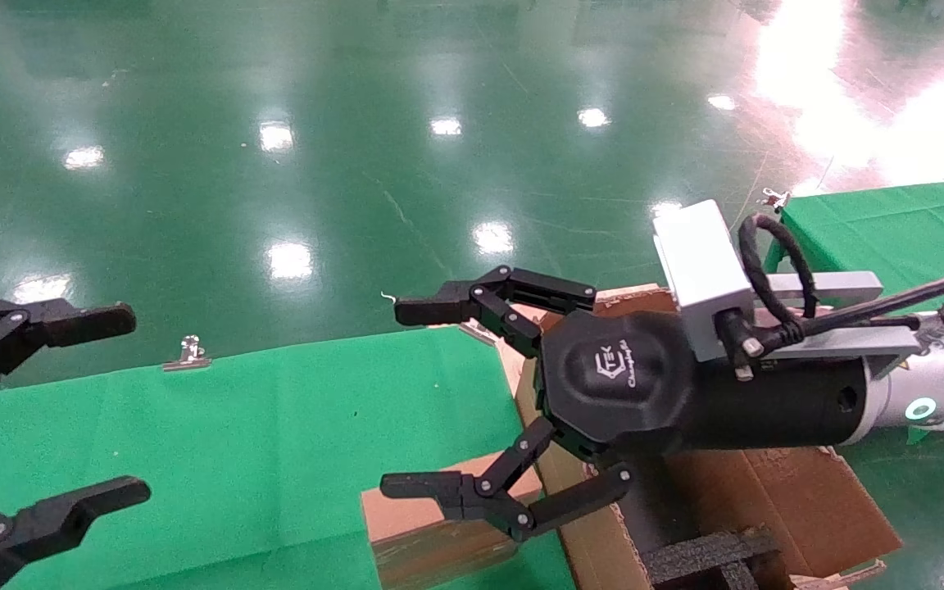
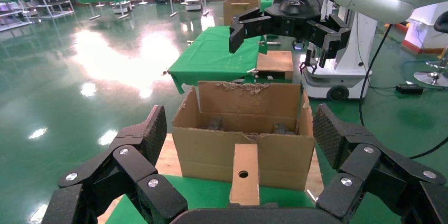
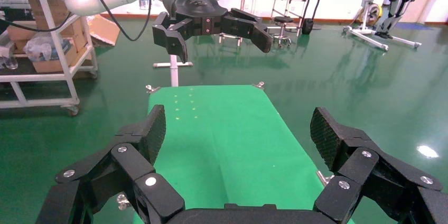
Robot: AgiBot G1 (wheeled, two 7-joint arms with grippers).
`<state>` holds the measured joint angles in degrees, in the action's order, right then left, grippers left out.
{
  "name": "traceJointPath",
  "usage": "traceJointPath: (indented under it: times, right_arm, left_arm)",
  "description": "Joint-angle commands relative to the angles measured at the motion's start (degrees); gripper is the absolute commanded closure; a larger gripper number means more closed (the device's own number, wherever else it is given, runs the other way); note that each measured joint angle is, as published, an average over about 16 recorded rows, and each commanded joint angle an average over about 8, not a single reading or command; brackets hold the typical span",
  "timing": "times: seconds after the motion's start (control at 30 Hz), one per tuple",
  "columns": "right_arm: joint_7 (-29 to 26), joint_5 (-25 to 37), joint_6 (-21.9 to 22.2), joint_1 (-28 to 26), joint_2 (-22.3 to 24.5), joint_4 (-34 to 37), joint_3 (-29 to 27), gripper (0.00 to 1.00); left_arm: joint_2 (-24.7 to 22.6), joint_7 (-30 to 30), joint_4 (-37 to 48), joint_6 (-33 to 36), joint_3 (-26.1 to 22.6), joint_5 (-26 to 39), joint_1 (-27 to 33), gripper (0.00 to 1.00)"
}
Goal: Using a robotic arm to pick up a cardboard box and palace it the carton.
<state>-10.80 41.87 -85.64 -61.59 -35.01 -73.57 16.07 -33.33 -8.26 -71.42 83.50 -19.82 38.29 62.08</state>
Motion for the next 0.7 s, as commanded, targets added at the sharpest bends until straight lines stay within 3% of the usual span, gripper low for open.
traceJointPath:
  times: [0.03, 0.47, 0.5, 0.7]
  right_arm:
    - [0.00, 0.00, 0.00, 0.00, 0.00, 0.00, 0.00, 0.00]
    - [0.00, 0.00, 0.00, 0.00, 0.00, 0.00, 0.00, 0.00]
    - [0.00, 0.00, 0.00, 0.00, 0.00, 0.00, 0.00, 0.00]
    - [0.00, 0.00, 0.00, 0.00, 0.00, 0.00, 0.00, 0.00]
  left_arm:
    - [0.00, 0.00, 0.00, 0.00, 0.00, 0.00, 0.00, 0.00]
    - [0.00, 0.00, 0.00, 0.00, 0.00, 0.00, 0.00, 0.01]
    - [0.00, 0.00, 0.00, 0.00, 0.00, 0.00, 0.00, 0.08]
    - [0.00, 0.00, 0.00, 0.00, 0.00, 0.00, 0.00, 0.82]
